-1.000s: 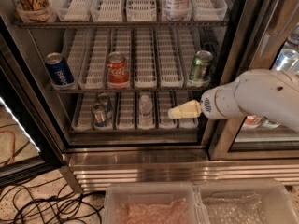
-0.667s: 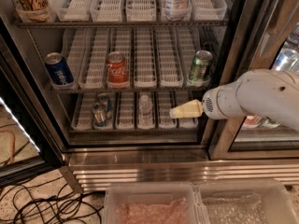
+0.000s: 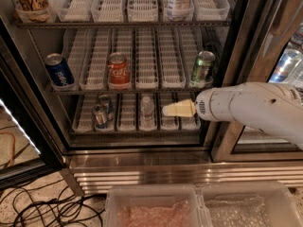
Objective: Pick green can from middle shelf of fridge
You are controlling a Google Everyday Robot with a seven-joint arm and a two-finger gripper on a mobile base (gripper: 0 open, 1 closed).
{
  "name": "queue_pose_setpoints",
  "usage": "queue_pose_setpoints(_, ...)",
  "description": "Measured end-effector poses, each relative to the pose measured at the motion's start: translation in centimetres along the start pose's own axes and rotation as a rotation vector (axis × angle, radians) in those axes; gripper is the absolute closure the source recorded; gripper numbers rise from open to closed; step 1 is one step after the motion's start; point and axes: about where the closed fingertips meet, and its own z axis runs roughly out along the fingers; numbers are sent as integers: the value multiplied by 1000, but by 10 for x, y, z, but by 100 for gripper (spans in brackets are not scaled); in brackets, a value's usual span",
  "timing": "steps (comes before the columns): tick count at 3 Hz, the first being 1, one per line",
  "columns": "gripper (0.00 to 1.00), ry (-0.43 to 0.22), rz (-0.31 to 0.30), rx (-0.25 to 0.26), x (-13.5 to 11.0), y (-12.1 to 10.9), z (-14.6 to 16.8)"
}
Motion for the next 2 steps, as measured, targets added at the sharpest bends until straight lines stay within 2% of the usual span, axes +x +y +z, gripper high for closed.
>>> queue_pose_setpoints(1, 0, -86, -23, 0, -18, 5, 8)
queue_pose_setpoints(2, 14, -150, -41, 4, -31, 6, 9)
